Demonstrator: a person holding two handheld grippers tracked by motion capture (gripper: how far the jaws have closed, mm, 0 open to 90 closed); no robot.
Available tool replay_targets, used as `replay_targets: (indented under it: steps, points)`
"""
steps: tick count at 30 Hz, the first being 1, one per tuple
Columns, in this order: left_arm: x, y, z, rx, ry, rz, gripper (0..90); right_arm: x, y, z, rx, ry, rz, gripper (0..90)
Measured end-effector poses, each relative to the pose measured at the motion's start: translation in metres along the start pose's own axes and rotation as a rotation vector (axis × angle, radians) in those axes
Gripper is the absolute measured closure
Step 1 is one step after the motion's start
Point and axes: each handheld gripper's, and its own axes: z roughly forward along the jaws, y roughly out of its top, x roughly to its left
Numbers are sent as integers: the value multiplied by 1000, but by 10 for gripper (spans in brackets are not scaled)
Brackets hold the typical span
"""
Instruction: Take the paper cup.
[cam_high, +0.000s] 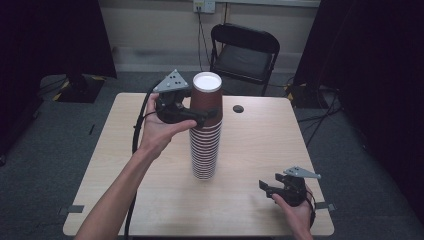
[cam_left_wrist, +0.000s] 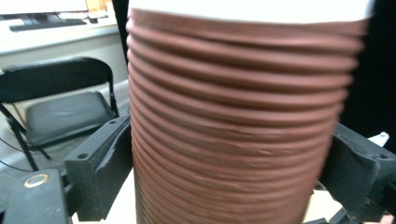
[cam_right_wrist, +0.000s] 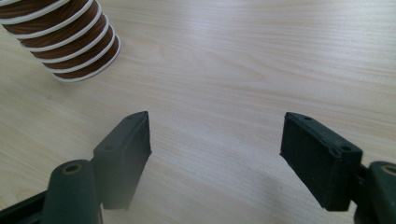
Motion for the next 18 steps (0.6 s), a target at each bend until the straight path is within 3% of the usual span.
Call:
replay_targets:
  steps: [1, 4, 6, 9, 11, 13, 17, 18]
  points:
    - [2, -1, 3, 19, -6, -4, 100, 0, 0, 0, 8, -5, -3, 245]
    - [2, -4, 6, 14, -12, -12, 107, 0, -1, 1, 14, 6, 7, 250]
    - [-1, -5, 8, -7, -2, 21, 116, -2, -1, 1, 21, 10, 16, 250]
    - [-2, -6, 10, -20, -2, 14, 120, -2, -1, 1, 19, 11, 18, 250]
    - [-1, -7, 11, -28, -11, 32, 117, -2, -1, 2, 22, 14, 21, 250]
    - [-1, -9, 13, -18, 17, 58, 114, -3, -2, 3, 24, 25, 34, 250]
    - [-1, -9, 15, 3, 0, 27, 96, -4, -2, 2, 26, 27, 40, 250]
    - [-2, -9, 16, 15, 16, 34, 96, -4, -2, 2, 26, 27, 40, 250]
